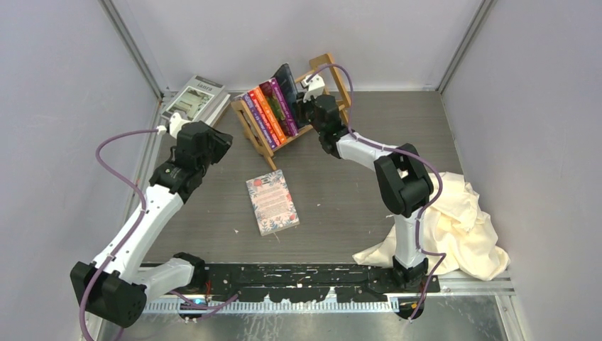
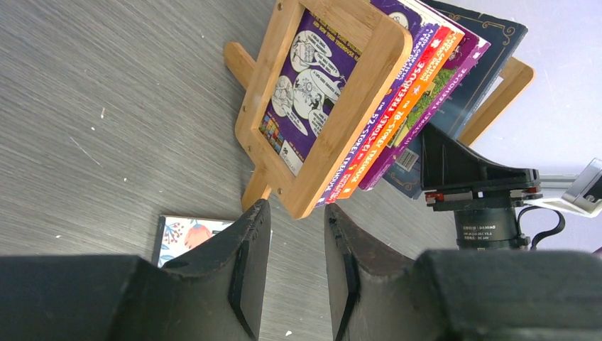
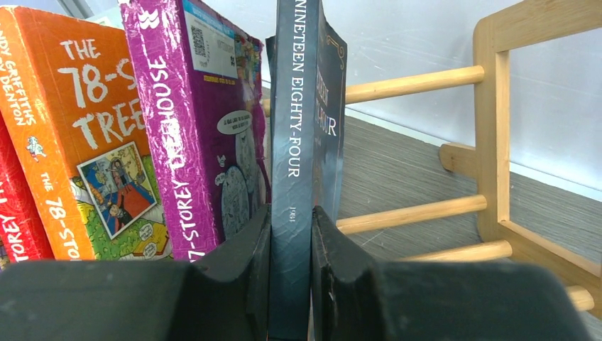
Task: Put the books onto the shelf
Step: Place the book on the shelf.
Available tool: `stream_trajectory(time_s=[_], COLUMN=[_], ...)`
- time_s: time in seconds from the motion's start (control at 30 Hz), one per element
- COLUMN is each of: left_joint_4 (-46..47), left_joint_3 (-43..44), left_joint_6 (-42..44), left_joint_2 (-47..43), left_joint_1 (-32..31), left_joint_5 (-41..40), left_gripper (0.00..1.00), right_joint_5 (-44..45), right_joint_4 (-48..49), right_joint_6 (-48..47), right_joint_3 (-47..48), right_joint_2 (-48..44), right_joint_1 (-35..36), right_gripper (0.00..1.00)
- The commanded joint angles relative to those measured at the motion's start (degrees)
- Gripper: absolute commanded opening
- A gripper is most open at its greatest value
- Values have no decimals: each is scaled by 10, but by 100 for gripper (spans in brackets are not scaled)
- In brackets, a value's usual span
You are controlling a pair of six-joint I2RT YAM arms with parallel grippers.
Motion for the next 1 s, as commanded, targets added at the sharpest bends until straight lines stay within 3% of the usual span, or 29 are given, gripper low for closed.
stream_trajectory(time_s=[0.0,0.33,0.97], left_joint_4=[43,49,41], left_joint_3=[-2,11,39], left_joint_6=[-6,-2,2], left_joint_2=[-8,9,31], left_joint_1=[3,3,37], left_joint_5=[-9,-8,26], left_gripper=[34,34,34], right_joint_5=[30,41,9], right_joint_4=[14,-56,-265], right_joint_6=[1,-15,-22], right_joint_3=[-25,11,229], right_joint_2=[-38,-31,55], right_joint_1=[-2,-2,-7], right_gripper=[1,17,34])
